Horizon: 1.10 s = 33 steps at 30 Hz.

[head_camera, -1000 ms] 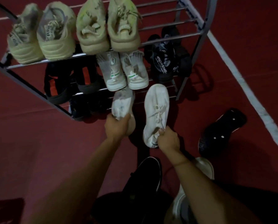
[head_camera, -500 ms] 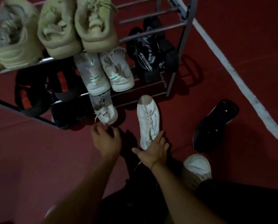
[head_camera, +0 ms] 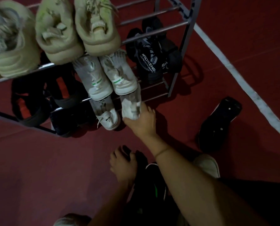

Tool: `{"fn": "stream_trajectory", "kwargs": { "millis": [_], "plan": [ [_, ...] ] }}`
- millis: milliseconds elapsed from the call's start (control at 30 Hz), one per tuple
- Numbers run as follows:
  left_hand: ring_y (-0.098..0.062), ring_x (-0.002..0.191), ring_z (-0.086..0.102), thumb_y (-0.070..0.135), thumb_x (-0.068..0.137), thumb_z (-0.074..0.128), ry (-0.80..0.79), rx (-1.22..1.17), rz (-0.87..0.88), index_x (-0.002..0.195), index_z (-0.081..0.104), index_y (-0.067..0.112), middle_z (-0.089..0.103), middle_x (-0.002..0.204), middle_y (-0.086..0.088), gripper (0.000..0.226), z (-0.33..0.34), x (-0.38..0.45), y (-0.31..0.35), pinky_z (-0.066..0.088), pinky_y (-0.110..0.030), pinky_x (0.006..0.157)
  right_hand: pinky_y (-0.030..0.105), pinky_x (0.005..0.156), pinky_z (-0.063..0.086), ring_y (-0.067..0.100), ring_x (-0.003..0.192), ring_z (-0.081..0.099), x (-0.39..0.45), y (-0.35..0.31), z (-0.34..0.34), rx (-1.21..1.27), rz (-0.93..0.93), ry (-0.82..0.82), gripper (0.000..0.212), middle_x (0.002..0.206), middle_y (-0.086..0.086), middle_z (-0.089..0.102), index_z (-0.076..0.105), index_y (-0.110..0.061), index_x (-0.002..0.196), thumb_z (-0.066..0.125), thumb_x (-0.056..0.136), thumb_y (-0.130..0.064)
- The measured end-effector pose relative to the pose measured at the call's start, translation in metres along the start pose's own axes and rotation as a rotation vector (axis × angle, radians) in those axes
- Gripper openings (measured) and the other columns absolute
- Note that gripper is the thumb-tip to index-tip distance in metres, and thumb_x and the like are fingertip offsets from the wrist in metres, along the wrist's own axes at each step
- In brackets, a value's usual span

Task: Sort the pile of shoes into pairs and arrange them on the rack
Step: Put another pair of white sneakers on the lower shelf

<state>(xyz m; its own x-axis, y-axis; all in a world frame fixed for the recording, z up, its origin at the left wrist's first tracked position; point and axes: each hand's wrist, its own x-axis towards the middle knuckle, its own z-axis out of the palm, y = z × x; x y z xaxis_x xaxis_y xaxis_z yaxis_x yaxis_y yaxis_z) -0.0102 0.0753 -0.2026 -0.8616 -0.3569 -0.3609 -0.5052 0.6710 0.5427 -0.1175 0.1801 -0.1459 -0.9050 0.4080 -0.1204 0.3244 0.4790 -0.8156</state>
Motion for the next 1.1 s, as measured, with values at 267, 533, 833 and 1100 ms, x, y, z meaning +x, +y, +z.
{"fn": "stream_trajectory", "kwargs": {
  "millis": [267,533,833,1100],
  "plan": [
    [-0.013,0.066,0.057,0.018,0.094,0.062,-0.265,-0.388,0.025,0.076,0.059,0.013,0.063,0.071,0.004,0.019,-0.028,0.055,0.057,0.042,-0.027,0.059,0.041,0.097,0.050,0.034,0.117,0.059,0.025,0.018,0.025,-0.091,0.192,-0.239,0.064,0.126,0.014,0.060,0.049,-0.018,0.129,0.077,0.074,-0.035],
    [-0.028,0.079,0.071,0.013,0.091,0.067,-0.393,-0.434,0.012,0.088,0.075,0.003,0.076,0.086,-0.016,0.013,-0.086,0.118,0.094,0.056,-0.035,0.073,0.036,0.088,0.056,0.031,0.115,0.062,0.042,-0.006,0.027,-0.016,0.364,-0.287,0.085,0.129,0.011,0.060,0.040,-0.013,0.132,0.086,0.068,-0.042],
    [-0.024,0.063,0.069,0.024,0.098,0.063,-0.647,-0.293,-0.272,0.087,0.075,0.004,0.075,0.082,-0.018,0.025,-0.052,0.079,0.036,0.053,-0.028,0.060,0.033,0.076,0.049,0.031,0.106,0.065,0.030,-0.001,0.029,-0.260,0.243,-0.193,0.071,0.119,0.012,0.065,0.043,-0.015,0.123,0.081,0.070,-0.044],
    [-0.028,0.085,0.062,0.010,0.098,0.063,-0.466,-0.654,-0.128,0.099,0.073,0.001,0.067,0.085,-0.016,0.014,-0.057,0.111,0.087,0.052,-0.038,0.080,0.032,0.080,0.056,0.029,0.101,0.070,0.051,-0.022,0.015,-0.245,0.184,-0.155,0.054,0.106,0.008,0.073,0.067,-0.013,0.105,0.084,0.068,-0.049]
  ]
}}
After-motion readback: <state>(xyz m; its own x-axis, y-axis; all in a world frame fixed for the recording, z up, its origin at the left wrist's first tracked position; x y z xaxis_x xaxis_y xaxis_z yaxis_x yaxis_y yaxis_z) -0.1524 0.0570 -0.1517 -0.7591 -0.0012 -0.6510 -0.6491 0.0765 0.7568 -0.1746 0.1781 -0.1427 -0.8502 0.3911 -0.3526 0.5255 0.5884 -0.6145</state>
